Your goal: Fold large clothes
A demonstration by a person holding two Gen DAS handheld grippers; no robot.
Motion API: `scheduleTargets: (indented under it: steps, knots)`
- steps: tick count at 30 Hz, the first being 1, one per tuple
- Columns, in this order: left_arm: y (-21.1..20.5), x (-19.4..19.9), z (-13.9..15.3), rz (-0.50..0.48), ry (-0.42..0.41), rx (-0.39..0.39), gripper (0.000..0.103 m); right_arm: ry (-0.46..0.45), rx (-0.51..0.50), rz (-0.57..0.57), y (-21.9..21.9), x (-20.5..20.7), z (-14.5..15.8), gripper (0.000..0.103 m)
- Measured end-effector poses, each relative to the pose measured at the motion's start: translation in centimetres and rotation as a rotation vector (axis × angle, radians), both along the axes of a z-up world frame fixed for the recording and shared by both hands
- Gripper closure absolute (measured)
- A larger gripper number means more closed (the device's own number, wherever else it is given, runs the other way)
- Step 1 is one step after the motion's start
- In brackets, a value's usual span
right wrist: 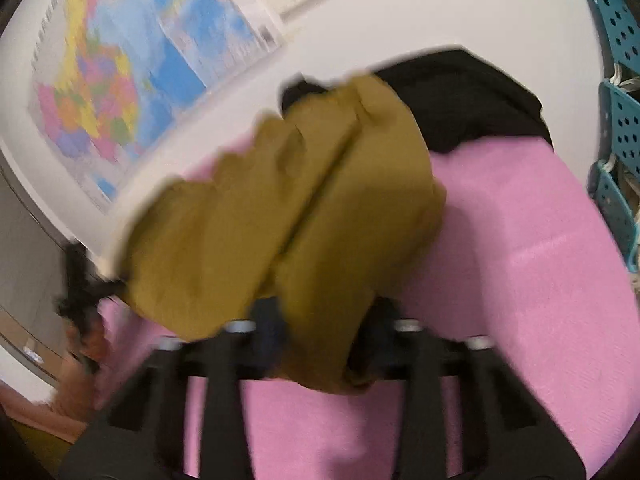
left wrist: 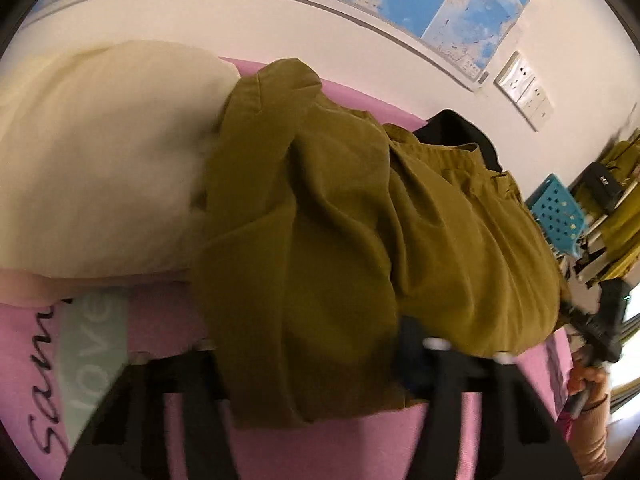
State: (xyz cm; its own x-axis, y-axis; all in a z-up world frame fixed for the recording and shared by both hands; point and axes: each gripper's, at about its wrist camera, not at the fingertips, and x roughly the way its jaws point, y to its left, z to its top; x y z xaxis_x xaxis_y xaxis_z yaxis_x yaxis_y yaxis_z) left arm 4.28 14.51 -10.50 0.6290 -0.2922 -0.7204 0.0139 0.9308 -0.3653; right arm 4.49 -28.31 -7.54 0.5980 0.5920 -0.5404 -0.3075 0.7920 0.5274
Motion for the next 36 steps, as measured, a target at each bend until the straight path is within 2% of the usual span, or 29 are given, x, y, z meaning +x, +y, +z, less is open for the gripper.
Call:
scheduleTargets:
  steps: [1, 2, 4, 5, 7, 9, 11, 13, 14, 15, 16, 17, 19, 20, 21, 22, 24, 27, 29, 31, 32, 34, 35, 36]
  knots:
    - [0.6, -0.5, 0.5, 0.003, -0.004, -0.042, 0.071, -0.030, 0.045, -0.014, -1.1, -0.6, 1.7, 0.089]
    - [1.5, -1.2, 1.1, -0.003, -0.013, -0.108, 0.073, -0.061, 0.064, -0.030, -1.8, -1.0, 3.1, 0.098]
    - [2.2, -2.1, 1.9, -0.010, -0.006, -0.187, 0.076, -0.147, 0.134, -0.048, -4.0, -2.9, 6.4, 0.099]
    - [2.4, -2.7, 2.2, -0.016, 0.002, -0.225, 0.076, -0.190, 0.128, -0.032, -4.6, -4.2, 7.9, 0.100]
    - [2.0, -4.5, 2.7, -0.046, 0.021, -0.283, 0.076, -0.220, 0.073, -0.049, -5.1, -5.9, 8.7, 0.100]
    - [1.3, -6.2, 2.2, -0.054, 0.037, -0.258, 0.075, -0.153, 0.038, -0.057, -5.9, -6.2, 7.1, 0.100]
    - [0.8, -6.7, 0.4, -0.062, 0.080, -0.241, 0.073, -0.006, -0.026, -0.080, -6.5, -5.8, 3.1, 0.100]
    - [0.6, -6.9, -1.5, -0.049, 0.144, -0.192, 0.064, 0.091, -0.078, -0.099, -6.1, -5.2, 0.3, 0.099]
    - [0.5, -7.1, -1.4, -0.040, 0.128, -0.168, 0.061, 0.101, -0.104, -0.106, -5.9, -5.2, -0.2, 0.092]
    - [0.4, -7.3, -0.9, -0.030, 0.116, -0.126, 0.051, 0.102, -0.125, -0.135, -5.9, -5.2, -0.3, 0.086]
    - [0.0, -7.5, 0.1, -0.003, 0.101, -0.036, 0.035, 0.100, -0.146, -0.176, -6.1, -5.3, 0.2, 0.066]
    - [-0.4, -7.9, 1.2, 0.025, 0.074, 0.043, 0.032, 0.074, -0.169, -0.222, -6.3, -5.6, 1.3, 0.055]
    - [-1.4, -8.9, 3.4, 0.034, -0.005, 0.153, 0.031, -0.014, -0.176, -0.233, -6.1, -6.2, 3.4, 0.055]
    - [-1.7, -9.4, 4.6, 0.036, -0.049, 0.193, 0.031, -0.071, -0.176, -0.208, -5.4, -6.6, 4.9, 0.050]
    - [-2.0, -9.7, 5.3, 0.032, -0.079, 0.210, 0.028, -0.103, -0.177, -0.183, -4.8, -6.8, 5.7, 0.043]
    - [-2.5, -9.8, 6.3, 0.007, -0.120, 0.225, 0.027, -0.132, -0.178, -0.140, -3.6, -6.7, 6.2, 0.042]
    - [-3.5, -8.8, 7.1, -0.030, -0.150, 0.246, 0.027, -0.146, -0.188, -0.048, -1.1, -5.9, 6.5, 0.039]
    - [-5.3, -5.9, 6.4, -0.107, -0.117, 0.239, 0.027, -0.098, -0.257, 0.026, 2.9, -2.9, 5.0, 0.035]
    - [-6.2, -3.3, 4.8, -0.143, -0.041, 0.225, 0.028, -0.037, -0.266, 0.063, 5.0, -0.4, 3.4, 0.030]
    - [-7.0, -1.2, 3.4, -0.155, 0.036, 0.224, 0.039, 0.001, -0.292, 0.073, 6.0, 1.2, 2.1, 0.030]
    - [-7.2, -0.3, 2.6, -0.155, 0.061, 0.227, 0.041, 0.015, -0.306, 0.082, 6.3, 1.8, 1.5, 0.031]
    - [-7.4, 0.4, 1.9, -0.145, 0.059, 0.260, 0.048, 0.043, -0.324, 0.100, 7.2, 2.7, 0.7, 0.053]
    - [-7.4, 0.8, 1.8, -0.139, 0.057, 0.272, 0.050, 0.042, -0.333, 0.104, 7.2, 2.8, 0.6, 0.071]
    - [-7.4, 0.8, 1.7, -0.132, 0.057, 0.271, 0.058, 0.035, -0.334, 0.112, 7.3, 2.9, 0.7, 0.094]
